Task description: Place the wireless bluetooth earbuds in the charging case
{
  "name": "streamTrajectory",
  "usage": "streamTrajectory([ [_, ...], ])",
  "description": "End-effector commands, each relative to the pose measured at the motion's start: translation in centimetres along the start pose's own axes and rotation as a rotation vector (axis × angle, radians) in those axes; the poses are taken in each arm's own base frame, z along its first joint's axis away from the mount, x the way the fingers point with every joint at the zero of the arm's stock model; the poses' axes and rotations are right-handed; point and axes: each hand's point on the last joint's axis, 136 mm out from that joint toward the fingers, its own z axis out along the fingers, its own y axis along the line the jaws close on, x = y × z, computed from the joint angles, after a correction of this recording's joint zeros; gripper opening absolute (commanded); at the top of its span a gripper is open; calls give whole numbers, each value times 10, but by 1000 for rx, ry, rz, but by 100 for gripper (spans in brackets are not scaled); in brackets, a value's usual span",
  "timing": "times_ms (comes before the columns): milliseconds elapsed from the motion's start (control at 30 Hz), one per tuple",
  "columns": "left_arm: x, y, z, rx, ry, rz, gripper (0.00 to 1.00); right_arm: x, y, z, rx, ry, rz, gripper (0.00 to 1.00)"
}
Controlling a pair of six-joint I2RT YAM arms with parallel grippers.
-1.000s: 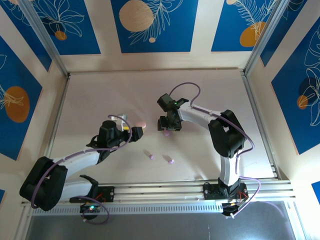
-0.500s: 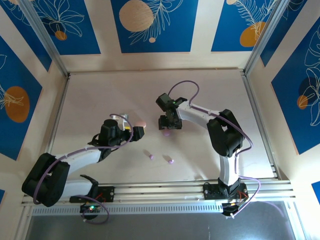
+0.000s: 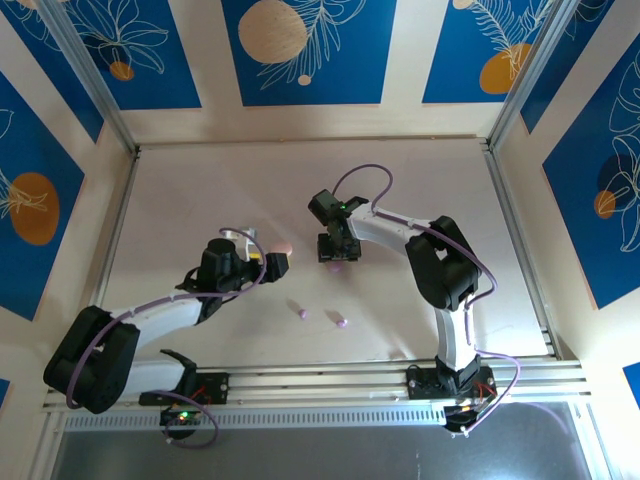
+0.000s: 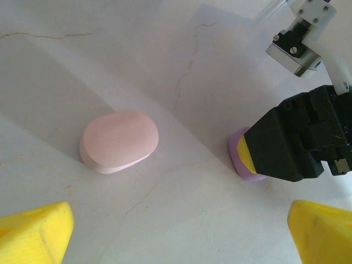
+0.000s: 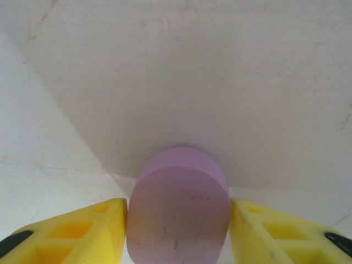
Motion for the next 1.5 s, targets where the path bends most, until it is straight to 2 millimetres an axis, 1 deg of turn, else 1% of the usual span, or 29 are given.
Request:
streamTrajectory([
  [0,-8,-12,1,36,-10,26,100,0,3,-4,-1,1,4,47],
  [100,-8,-12,1,36,-10,27,100,0,3,-5,-1,1,2,44],
  [400,-8,-12,1,37,-9,24,100,1,8,-13,-28,-14,2,43],
  [633,-7,-13,3,43,-1,14,100,3,15,-25,-99,-37,11,42],
  [733,-6,-13,4,50,2,8,100,4,16,-29,-134,-41,22,39],
  [867,-4,-19,7,87,11,-1,100,5,21,-40,-215,-57,40,38],
  [900,-4,-21,7,100,12,-4,100,5,22,-44,-244,-61,46,37],
  [967,-4,-26,8,129,16,-10,97,4,24,-52,-302,-71,61,36],
  [1000,-4,-28,9,146,19,-13,93,4,25,-55,-332,-75,71,36],
  [1133,-2,-41,12,230,33,-30,78,0,29,-72,-472,-94,107,35],
  [1200,-2,-48,13,277,42,-42,69,-2,31,-79,-544,-97,127,35],
  [1233,-1,-51,15,294,48,-46,66,-3,31,-81,-567,-98,134,35],
  [1333,1,-57,18,345,68,-64,65,-3,32,-82,-606,-94,146,35],
  [1467,4,-63,23,386,96,-81,66,-2,37,-77,-641,-79,157,34],
])
